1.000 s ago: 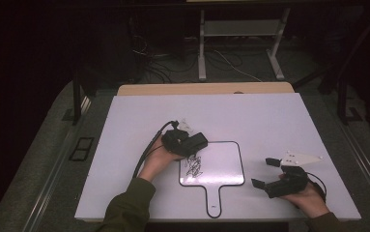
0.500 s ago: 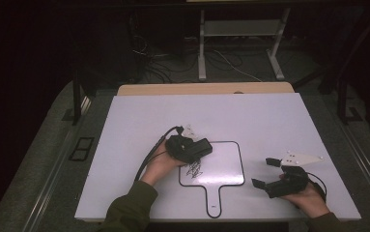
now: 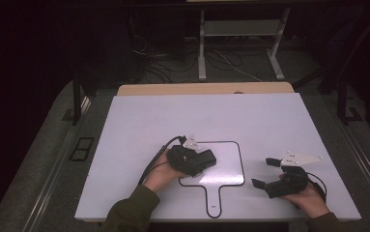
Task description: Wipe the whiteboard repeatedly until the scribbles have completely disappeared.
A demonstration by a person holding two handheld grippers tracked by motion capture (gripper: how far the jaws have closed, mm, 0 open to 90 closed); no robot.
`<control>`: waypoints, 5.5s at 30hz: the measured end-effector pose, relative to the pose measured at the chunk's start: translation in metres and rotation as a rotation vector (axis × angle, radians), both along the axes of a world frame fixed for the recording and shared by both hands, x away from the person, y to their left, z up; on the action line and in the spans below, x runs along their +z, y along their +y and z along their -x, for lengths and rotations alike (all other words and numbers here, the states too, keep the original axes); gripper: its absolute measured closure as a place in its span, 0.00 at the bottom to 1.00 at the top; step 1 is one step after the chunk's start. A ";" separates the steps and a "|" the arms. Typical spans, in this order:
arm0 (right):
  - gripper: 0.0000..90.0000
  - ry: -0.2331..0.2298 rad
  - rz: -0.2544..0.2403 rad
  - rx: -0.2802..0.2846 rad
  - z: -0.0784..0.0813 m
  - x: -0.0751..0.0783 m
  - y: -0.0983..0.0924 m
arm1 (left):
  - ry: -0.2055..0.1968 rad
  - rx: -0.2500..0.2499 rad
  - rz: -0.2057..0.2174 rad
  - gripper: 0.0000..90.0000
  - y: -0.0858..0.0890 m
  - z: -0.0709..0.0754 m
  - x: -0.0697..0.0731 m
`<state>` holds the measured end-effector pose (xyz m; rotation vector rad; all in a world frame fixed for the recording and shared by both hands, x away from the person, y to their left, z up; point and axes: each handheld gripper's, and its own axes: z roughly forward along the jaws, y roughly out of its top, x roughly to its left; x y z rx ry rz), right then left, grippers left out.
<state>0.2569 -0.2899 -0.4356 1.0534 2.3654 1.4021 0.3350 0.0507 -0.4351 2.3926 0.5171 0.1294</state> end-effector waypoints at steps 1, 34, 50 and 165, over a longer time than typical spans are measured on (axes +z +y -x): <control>0.00 0.000 0.000 0.000 0.000 0.000 0.000 | 0.001 -0.007 -0.002 0.43 0.001 0.002 0.000; 0.00 -0.001 0.007 -0.001 -0.001 -0.001 0.000 | -0.037 0.115 -0.017 0.43 0.028 -0.028 0.000; 0.00 0.004 0.006 -0.005 -0.001 -0.001 0.000 | -0.059 0.188 -0.033 0.43 0.034 -0.063 0.001; 0.00 -0.004 0.020 0.003 0.000 -0.001 0.001 | -0.056 0.176 -0.094 0.44 0.035 -0.043 0.003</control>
